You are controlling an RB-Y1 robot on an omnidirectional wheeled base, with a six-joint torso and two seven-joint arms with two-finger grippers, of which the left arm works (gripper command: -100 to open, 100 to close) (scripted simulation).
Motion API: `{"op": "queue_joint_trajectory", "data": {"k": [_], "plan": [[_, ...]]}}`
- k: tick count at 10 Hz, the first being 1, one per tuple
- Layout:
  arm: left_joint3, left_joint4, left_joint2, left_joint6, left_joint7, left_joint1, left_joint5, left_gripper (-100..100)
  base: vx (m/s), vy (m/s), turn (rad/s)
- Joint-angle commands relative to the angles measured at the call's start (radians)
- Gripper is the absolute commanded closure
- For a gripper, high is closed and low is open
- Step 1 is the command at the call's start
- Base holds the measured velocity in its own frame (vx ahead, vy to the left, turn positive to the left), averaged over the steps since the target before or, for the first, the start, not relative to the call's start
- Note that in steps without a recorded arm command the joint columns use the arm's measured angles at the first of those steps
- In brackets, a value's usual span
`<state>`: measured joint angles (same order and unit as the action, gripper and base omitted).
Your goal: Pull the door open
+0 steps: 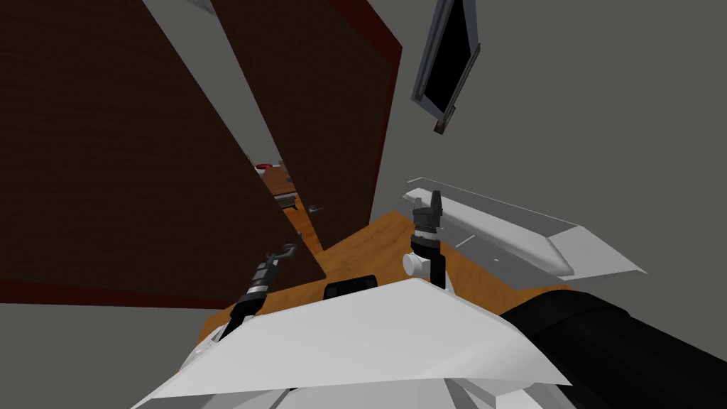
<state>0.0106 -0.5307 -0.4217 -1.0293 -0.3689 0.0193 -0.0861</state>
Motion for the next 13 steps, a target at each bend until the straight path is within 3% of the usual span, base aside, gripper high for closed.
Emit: {"op": "queue_joint_trajectory", "data": {"k": [1,2,3,7,9,11,12,13], "plan": [[0.009,-0.03,0.009,0.009,-0.001,0.011,0.005,100,-0.037,0.008,0.017],[0.002,-0.024,0.002,0.011,0.0,0.016,0.001,100,-0.013,0.008,0.026],[0.011,-0.022,-0.009,-0.014,-0.013,0.036,0.006,100,-0.115,0.039,-0.149],[0.029,-0.015,-0.026,-0.067,-0.036,0.065,0.014,100,-0.158,0.043,-0.12],[0.044,-0.009,-0.041,-0.112,-0.056,0.09,0.022,100,-0.18,0.061,-0.167],[0.044,-0.009,-0.041,-0.112,-0.056,0.09,0.022,100,-0.081,0.034,-0.022],[0.056,-0.005,-0.054,-0.149,-0.072,0.11,0.028,100,-0.117,0.029,-0.177],[0.056,-0.005,-0.054,-0.149,-0.072,0.11,0.028,100,-0.136,0.042,-0.122]]}}
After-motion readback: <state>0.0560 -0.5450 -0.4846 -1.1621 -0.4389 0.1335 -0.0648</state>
